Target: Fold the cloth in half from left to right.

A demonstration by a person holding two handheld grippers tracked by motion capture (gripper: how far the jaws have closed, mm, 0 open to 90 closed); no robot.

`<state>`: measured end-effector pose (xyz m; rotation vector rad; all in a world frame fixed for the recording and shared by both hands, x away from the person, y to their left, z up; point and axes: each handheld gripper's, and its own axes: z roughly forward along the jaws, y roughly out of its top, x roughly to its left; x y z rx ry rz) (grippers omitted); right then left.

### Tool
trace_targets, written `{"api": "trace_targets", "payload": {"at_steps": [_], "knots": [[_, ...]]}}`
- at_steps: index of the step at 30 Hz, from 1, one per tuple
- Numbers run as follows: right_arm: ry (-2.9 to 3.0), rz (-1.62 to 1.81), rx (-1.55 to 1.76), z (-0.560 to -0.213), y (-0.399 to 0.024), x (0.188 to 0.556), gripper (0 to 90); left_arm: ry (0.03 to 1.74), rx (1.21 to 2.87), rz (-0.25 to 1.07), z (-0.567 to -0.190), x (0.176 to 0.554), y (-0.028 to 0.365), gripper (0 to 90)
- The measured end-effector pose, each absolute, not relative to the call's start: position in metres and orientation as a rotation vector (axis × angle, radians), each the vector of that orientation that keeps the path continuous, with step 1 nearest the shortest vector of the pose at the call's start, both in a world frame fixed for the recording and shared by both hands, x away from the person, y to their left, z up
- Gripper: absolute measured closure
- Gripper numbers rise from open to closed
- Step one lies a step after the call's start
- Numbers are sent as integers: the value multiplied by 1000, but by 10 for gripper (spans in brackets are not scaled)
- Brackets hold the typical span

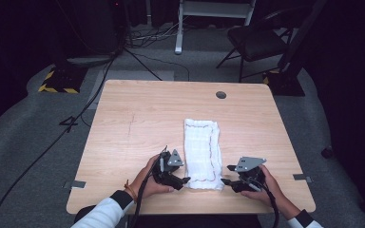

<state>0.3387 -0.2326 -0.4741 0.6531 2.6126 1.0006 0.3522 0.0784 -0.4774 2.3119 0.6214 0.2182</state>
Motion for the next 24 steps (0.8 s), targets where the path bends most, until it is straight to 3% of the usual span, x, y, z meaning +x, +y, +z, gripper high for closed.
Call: {"api": "trace_targets", "payload": {"at_steps": [7, 14, 24], "knots": [[2516, 1019, 703, -459, -239, 361, 430, 662, 2278, 271, -464, 380, 86, 212], [2423, 1030, 770, -448, -233, 408, 415, 719, 2238, 374, -453, 421, 84, 207], [2390, 1010, 866, -450, -209, 476, 444, 822, 2202, 369, -456, 482, 64, 230]]}}
